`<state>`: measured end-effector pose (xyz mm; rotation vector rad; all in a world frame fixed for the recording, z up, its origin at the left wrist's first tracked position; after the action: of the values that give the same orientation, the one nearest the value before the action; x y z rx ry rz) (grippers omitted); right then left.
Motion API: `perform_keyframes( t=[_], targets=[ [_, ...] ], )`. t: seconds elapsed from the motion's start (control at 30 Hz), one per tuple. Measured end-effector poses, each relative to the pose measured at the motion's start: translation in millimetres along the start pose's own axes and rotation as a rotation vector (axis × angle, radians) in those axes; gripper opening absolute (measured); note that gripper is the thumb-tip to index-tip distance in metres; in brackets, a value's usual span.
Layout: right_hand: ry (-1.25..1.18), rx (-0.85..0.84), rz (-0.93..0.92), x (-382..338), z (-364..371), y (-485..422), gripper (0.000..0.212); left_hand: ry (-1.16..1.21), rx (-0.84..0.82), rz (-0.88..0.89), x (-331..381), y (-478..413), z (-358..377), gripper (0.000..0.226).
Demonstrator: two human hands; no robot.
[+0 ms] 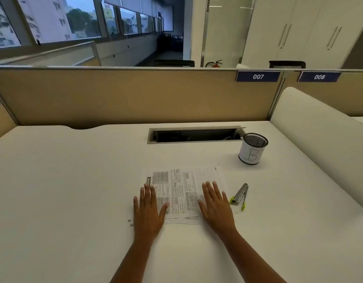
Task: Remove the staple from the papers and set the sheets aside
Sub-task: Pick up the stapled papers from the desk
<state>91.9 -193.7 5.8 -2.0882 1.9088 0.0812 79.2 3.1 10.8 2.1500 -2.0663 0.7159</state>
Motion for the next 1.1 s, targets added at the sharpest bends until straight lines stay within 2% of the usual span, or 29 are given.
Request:
perform_keyframes(
  t=[0.13,0.27,0.5,0.6,0.8,1.0,1.1],
  targets=[
    [0.008,-0.088,-0.001,0.8,16.2,5.4,0.058,0.003,0.017,-0.027,-6.1,3.8,2.9,0.109],
    [0.016,-0.088,-0.011,1.5,22.7,7.4,0.057,-0.042,-0.037,-0.029,-7.6,3.2,8.0,0.119],
    [0.004,-0.086,-0.007,4.2,29.6,8.0,0.056,-0.057,-0.05,-0.052,-9.7,3.4,6.3,0.115],
    [-0.007,-0.066,0.002,4.6,29.5,9.5,0.055,-0.063,-0.017,-0.127,-11.4,4.8,-1.1,0.102],
    [-0.027,-0.043,0.004,5.6,29.2,11.4,0.054,-0.067,0.074,-0.249,-16.5,9.1,-13.1,0.043],
    [-0.068,0.005,0.007,6.1,26.2,10.8,0.052,0.091,0.121,-0.371,-35.0,5.4,-24.2,0.031],
    [-0.081,0.02,0.016,7.1,25.7,11.1,0.051,0.333,0.158,-0.516,-55.0,0.1,-35.5,0.028]
  ],
)
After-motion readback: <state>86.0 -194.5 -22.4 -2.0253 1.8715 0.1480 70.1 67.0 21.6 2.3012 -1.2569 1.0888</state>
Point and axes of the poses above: each hand's wrist, its own y-axis away from the middle knuckle, its own z-axis out of the palm, x = y × z, the point moved 8 cm from there along -y, towards the middle knuckle, and after that the axes turned 8 degrees about x, right-handed, at the moved point
